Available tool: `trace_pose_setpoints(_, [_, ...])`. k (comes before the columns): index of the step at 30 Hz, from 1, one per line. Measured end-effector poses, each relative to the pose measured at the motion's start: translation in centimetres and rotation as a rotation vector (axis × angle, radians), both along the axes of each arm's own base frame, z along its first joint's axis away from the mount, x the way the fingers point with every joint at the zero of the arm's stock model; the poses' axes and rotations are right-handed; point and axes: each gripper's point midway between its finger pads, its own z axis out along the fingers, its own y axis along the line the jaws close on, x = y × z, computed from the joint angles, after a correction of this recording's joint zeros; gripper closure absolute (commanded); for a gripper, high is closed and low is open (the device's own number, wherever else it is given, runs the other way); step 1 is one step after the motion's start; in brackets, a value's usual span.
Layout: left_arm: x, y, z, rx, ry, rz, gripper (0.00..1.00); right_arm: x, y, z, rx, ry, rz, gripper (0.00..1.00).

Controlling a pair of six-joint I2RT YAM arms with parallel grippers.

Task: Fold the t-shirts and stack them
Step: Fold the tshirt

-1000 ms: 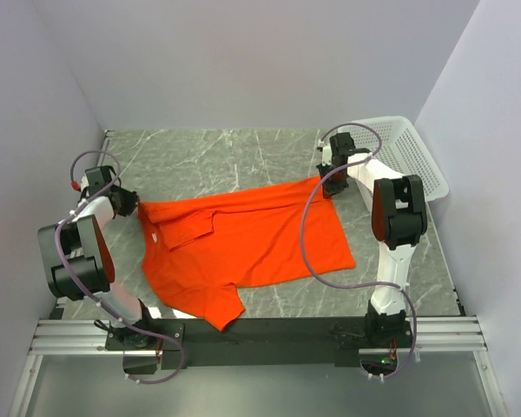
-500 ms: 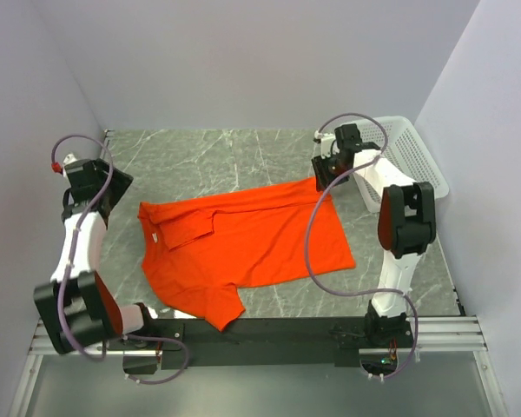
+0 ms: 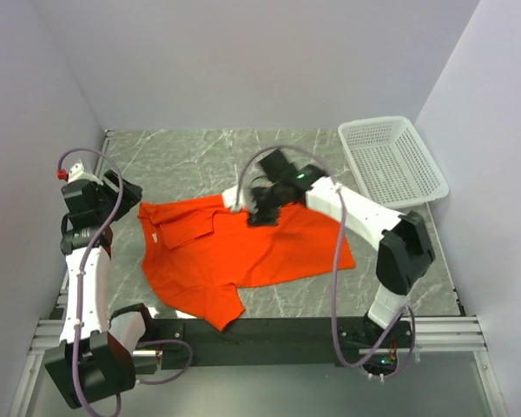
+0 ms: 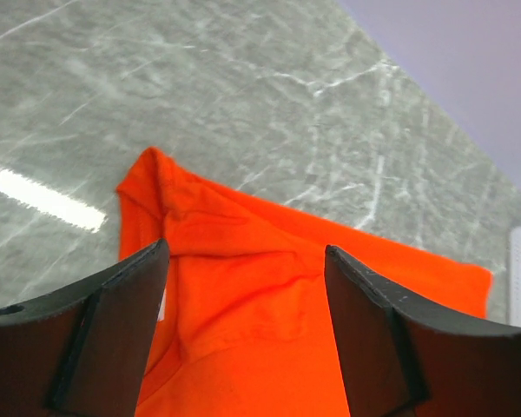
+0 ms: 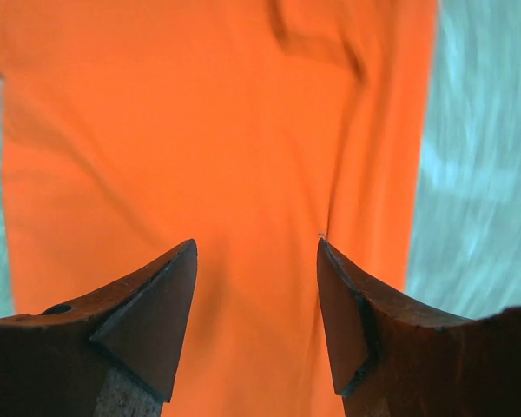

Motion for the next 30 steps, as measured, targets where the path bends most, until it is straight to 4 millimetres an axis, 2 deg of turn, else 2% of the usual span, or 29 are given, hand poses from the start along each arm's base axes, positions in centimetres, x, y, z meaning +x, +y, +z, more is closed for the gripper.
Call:
trace_pose_setpoints(3, [-1.1,0.6,-1.1,0.026,0.022,0.049,0.22,-2.5,4.7,-0.6,-0.038,-0.090,0.170,0.38])
trace_pose_setpoints(5, [-1.6,1.2,-1.3,0.043,0.033,0.087,0.21,-2.5,7.4,-1.3,-0.064,-0.148,0.214,0.38])
trace_pose_setpoints(8, [-2.2,2.5,-0.7,0.072,0.020,0.172,0.19,-2.2,11.4,-2.8,-0.090,-0.224,0.239,0.39])
trace_pose_setpoints(13, [-3.4,4.5,0.7,0.105,-0.015,0.310,0.17,-2.2,16.1,-6.2,-0.130,-0.278,0.221,0.41])
trace_pose_setpoints(17, [-4.2,5.6,0.9,0.112,-0.015,0.394,0.16,-1.9,20.0,-7.3,-0.103,-0.312,0.179,0.42])
trace_pose_setpoints(21, [-4.4,6.0,0.8,0.107,-0.009,0.426,0.16,-1.6,22.2,-7.5,-0.075,-0.340,0.147,0.43])
trace_pose_setpoints(30, [-4.9,6.4,1.1,0.105,-0.020,0.462,0.15,-2.2,24.2,-7.5,-0.031,-0.327,0.131,0.45])
